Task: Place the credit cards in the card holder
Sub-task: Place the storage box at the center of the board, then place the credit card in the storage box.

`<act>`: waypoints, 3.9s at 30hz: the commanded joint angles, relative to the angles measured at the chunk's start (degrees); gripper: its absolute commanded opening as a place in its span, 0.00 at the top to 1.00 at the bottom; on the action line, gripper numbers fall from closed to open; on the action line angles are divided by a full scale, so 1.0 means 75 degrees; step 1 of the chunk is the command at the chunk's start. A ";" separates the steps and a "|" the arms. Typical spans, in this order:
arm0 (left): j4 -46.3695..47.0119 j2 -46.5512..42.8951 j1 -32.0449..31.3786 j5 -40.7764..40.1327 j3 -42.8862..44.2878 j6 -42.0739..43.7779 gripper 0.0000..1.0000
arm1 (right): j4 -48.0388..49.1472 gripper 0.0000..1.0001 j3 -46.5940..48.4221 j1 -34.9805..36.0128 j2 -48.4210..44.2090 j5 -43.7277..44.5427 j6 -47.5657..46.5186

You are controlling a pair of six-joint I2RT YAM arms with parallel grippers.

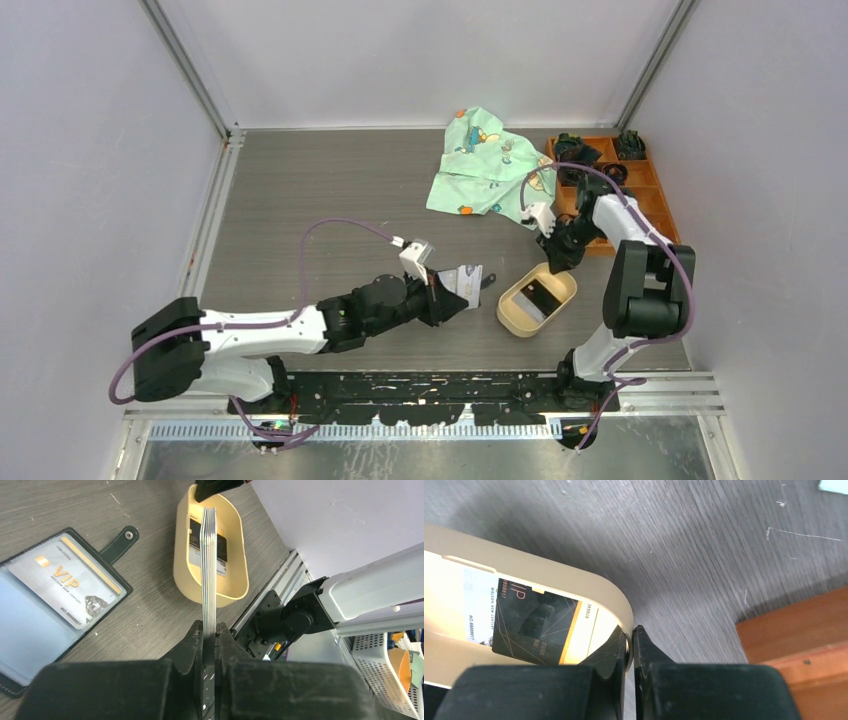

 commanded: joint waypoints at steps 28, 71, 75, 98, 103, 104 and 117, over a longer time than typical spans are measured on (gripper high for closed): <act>-0.1080 -0.2223 0.4016 0.2683 -0.0029 -0.0164 1.00 | 0.1680 0.95 0.5504 0.4165 0.3645 0.2609 0.8201; 0.5651 0.4094 0.6237 0.7565 0.1244 -0.2182 1.00 | 0.7180 0.58 0.3242 0.3414 0.2871 -0.6119 1.1102; 0.7262 0.4498 0.6395 0.7950 0.1204 -0.3261 1.00 | 0.7856 0.70 0.3058 0.3440 0.2724 -0.6504 1.1630; 0.7942 0.4308 0.6439 0.8710 0.1478 -0.4374 0.82 | 0.8205 0.99 0.2852 0.3866 0.2238 -0.6918 1.2300; 0.7946 0.4185 0.6433 0.8839 0.1314 -0.4342 0.73 | 0.8795 0.99 0.2790 0.3856 0.2179 -0.6934 1.2807; 0.7941 0.4150 0.6431 0.8846 0.1272 -0.4333 0.73 | 0.8904 0.99 0.2769 0.3860 0.2159 -0.6943 1.2891; 0.7948 0.3994 0.6428 0.8936 0.0998 -0.4325 0.74 | 1.2087 0.99 0.2268 0.3671 0.2025 -0.6994 1.5383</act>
